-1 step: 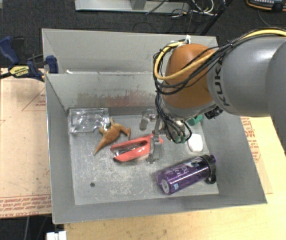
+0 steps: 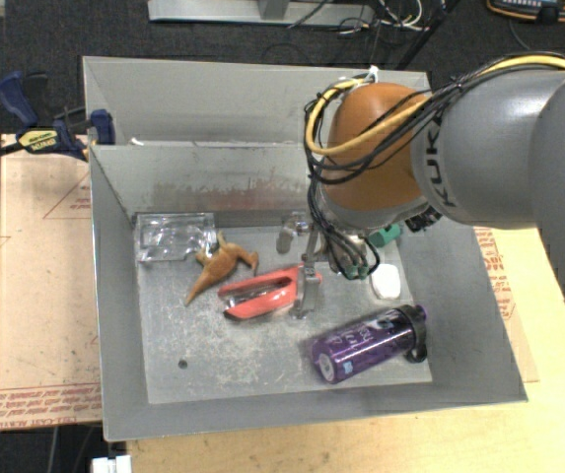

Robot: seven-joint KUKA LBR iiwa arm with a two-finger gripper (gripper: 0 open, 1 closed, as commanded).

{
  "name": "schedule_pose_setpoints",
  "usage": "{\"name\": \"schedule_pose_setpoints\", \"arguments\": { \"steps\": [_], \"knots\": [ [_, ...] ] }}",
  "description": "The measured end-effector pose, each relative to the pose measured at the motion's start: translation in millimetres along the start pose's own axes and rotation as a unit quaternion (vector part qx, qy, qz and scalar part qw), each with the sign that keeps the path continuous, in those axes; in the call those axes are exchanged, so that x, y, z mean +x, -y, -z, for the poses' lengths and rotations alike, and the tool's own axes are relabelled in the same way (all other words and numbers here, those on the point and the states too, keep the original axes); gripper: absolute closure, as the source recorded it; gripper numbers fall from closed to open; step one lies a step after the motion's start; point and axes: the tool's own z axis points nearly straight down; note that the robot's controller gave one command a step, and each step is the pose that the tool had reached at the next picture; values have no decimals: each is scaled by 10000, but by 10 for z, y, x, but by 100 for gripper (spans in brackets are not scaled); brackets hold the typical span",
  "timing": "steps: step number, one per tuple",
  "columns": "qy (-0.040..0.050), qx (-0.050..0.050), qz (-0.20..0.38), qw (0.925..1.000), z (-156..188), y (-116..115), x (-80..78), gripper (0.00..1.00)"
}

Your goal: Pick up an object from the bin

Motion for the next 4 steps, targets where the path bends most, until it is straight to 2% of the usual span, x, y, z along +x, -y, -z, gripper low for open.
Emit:
{"name": "schedule_pose_setpoints", "arguments": {
  "steps": [1, 2, 3, 4],
  "knots": [
    [61, 6, 482, 9988, -583, -188, -49, 100],
    [61, 5, 481, 9988, -583, -188, -48, 100],
    [105, -3, 380, 9992, 846, -198, -3, 100],
    [78, -1, 374, 9993, 819, -196, 11, 0]
  ]
}}
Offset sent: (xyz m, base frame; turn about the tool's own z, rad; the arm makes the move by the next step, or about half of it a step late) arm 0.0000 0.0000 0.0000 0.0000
